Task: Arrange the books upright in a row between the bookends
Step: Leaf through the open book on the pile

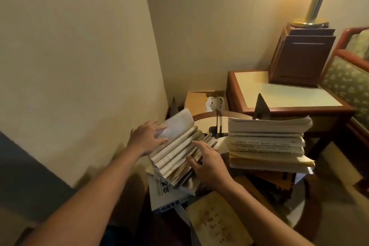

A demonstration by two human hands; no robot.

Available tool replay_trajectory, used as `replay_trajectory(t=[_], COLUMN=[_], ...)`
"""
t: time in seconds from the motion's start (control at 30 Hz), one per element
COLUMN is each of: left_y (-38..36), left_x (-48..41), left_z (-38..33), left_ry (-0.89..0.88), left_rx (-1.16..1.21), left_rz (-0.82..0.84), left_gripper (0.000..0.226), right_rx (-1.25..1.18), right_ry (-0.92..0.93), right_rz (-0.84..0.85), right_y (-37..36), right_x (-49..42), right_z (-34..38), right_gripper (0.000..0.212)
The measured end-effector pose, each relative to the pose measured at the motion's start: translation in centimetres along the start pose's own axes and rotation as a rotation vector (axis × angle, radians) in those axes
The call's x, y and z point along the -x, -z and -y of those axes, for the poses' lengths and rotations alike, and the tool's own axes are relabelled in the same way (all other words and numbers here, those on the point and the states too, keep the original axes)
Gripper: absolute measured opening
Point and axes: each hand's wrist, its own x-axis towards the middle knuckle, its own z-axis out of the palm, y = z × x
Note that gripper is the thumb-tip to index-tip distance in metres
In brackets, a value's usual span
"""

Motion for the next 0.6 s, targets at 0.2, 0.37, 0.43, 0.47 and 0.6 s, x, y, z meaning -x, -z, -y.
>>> replay_trajectory(t=[0.2, 0.37, 0.43, 0.47, 0.6], left_y=[-0.2, -0.2, -0.4, -0.4, -0.6], left_x=[-1.6, -2.1, -1.8, -1.5, 0.7], left_z=[-0.3, -1.0, -1.3, -1.4, -1.5], left_ry=[-0.001, 0.001, 0.003, 0.002, 0.013], left_rx=[0.139, 0.19, 0.224, 0.24, 0.315], left_rz=[0.114, 0.233, 0.237, 0.232, 0.185], left_gripper=[0.046, 0.044, 0.043, 0.043, 0.044], right_rx=[-0.011, -0.022, -0.015, -0.007, -0.007], right_ry=[-0.034, -0.108, -0.13, -0.139, -0.177], right_rz=[-0.034, -0.081, -0.111, -0.145, -0.204], right_y=[-1.0, -2.1, -2.4, -2.4, -3.3], right_x=[-0.4, -0.1, 0.2, 0.5, 2.0], right_z=[-0.7, -1.0, -1.1, -1.2, -0.9], right_gripper=[0.058, 0.057, 0.055, 0.053, 0.045])
